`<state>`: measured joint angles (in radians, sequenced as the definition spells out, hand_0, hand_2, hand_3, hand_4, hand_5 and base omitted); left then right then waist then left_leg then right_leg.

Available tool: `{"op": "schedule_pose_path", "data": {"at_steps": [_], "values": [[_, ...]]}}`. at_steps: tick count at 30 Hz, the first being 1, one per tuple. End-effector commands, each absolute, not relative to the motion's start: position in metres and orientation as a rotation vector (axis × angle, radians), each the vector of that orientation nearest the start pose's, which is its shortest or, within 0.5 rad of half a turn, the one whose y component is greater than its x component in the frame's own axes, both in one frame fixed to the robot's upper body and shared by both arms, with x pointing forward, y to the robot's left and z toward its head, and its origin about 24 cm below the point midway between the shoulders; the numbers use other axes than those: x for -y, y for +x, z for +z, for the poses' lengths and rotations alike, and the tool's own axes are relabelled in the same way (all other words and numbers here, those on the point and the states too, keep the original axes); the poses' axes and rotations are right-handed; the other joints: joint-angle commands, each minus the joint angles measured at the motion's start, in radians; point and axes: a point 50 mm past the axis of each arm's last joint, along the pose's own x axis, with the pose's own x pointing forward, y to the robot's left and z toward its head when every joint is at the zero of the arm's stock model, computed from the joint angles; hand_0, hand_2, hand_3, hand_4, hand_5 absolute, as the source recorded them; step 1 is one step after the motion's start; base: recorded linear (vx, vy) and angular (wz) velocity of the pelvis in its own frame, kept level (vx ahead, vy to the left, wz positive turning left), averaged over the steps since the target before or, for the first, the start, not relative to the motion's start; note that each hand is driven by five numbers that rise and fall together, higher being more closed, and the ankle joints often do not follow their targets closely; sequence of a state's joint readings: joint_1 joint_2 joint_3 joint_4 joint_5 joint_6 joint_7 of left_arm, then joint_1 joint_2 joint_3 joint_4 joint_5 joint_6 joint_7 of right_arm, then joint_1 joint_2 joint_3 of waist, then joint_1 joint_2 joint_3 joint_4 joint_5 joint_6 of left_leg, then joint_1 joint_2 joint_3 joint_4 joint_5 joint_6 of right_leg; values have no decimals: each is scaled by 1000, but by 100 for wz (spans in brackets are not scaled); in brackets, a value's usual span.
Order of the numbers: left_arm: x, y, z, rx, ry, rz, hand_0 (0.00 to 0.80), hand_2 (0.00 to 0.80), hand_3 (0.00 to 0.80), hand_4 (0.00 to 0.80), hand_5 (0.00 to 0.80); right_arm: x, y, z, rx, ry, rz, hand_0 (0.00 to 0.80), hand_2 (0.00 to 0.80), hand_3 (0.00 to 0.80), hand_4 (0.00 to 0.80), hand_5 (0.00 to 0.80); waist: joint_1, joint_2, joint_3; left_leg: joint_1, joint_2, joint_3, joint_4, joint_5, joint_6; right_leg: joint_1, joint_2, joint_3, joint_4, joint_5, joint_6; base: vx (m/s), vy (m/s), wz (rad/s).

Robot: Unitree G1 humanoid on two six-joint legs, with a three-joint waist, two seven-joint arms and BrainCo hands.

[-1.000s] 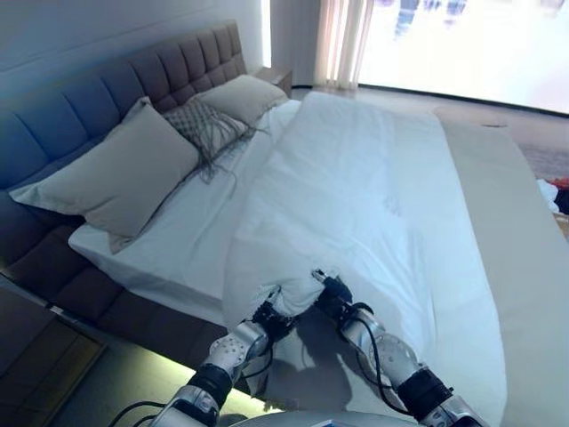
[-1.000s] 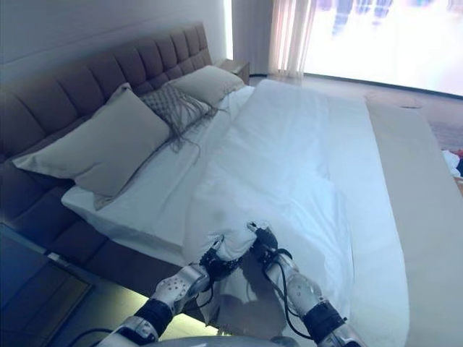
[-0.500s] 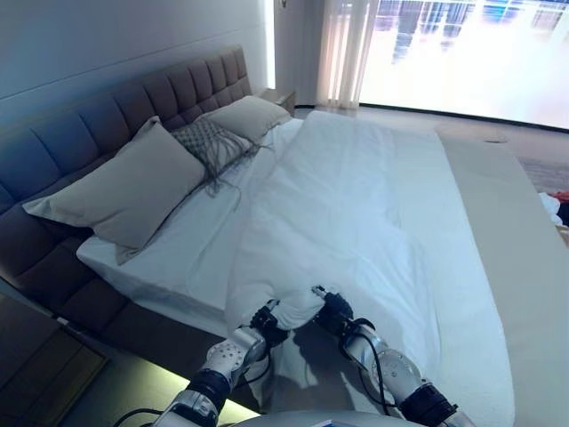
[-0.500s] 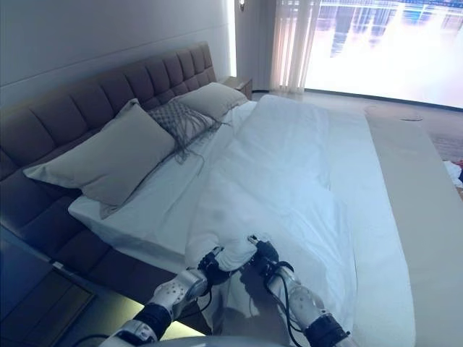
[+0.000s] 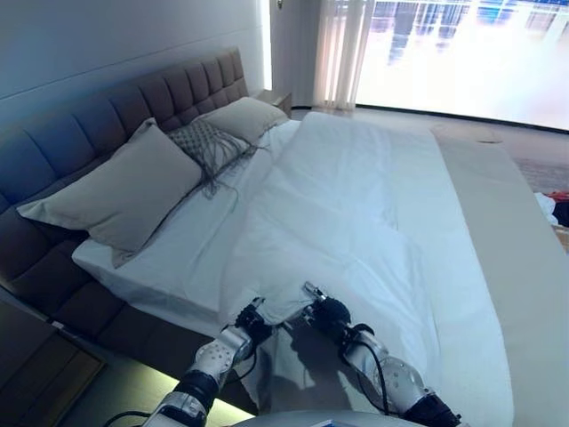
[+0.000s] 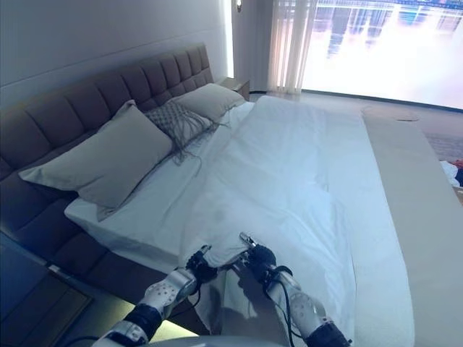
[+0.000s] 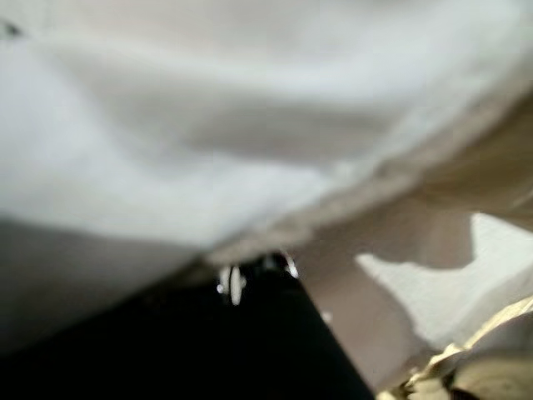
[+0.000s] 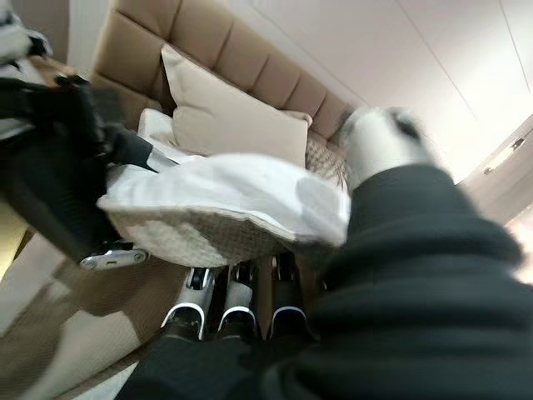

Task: Make the bed neatly

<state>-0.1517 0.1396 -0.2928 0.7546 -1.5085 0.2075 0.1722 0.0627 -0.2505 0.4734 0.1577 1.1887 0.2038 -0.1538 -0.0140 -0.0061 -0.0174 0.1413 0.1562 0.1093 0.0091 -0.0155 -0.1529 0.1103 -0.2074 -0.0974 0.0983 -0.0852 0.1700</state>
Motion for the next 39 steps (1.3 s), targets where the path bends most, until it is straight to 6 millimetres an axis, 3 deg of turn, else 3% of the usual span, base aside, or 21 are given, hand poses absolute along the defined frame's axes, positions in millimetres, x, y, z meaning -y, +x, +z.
{"op": "schedule_pose_path", "data": {"at_steps": [1, 14, 19, 25, 30, 39], "values": [[-132, 246, -73, -773, -1140, 168, 800, 800, 800, 800, 800, 95, 208, -11, -566, 862, 261, 0, 0, 0, 0, 0, -20, 1, -10, -73, 68, 2, 60, 61, 27, -61, -77, -11, -36, 150, 31, -86, 4, -3], [-176, 256, -62, -644, -1074, 232, 800, 800, 800, 800, 800, 120, 183, -45, -650, 915, 170, 0, 0, 0, 0, 0, -53, 0, 16, -84, 70, 14, 43, 71, 30, -91, -67, 10, -22, 141, 24, -81, -6, -5], [-204, 266, -50, -583, -973, 280, 800, 800, 800, 800, 800, 123, 177, -50, -679, 910, 197, 0, 0, 0, 0, 0, -65, 2, 14, -79, 71, 21, 27, 79, 30, -92, -58, 16, -31, 141, 18, -68, -15, -5], [-266, 278, -26, -495, -868, 406, 800, 800, 800, 800, 800, 140, 171, -57, -713, 907, 173, 0, 0, 0, 0, 0, -91, 9, 10, -74, 67, 33, 8, 89, 30, -94, -48, 22, -40, 144, 16, -56, -4, -11], [-327, 285, 7, -397, -828, 529, 800, 800, 800, 800, 800, 164, 158, -69, -756, 898, 71, 0, 0, 0, 0, 0, -119, 14, 3, -70, 63, 43, -10, 94, 29, -99, -38, 23, -41, 142, 16, -39, -3, -6], [-397, 283, 71, -271, -741, 693, 800, 800, 800, 800, 800, 206, 143, -77, -721, 951, -91, 0, 0, 0, 0, 0, -146, 14, -3, -67, 59, 47, -28, 89, 21, -109, -24, 25, -24, 133, 18, -43, -26, -5]]}}
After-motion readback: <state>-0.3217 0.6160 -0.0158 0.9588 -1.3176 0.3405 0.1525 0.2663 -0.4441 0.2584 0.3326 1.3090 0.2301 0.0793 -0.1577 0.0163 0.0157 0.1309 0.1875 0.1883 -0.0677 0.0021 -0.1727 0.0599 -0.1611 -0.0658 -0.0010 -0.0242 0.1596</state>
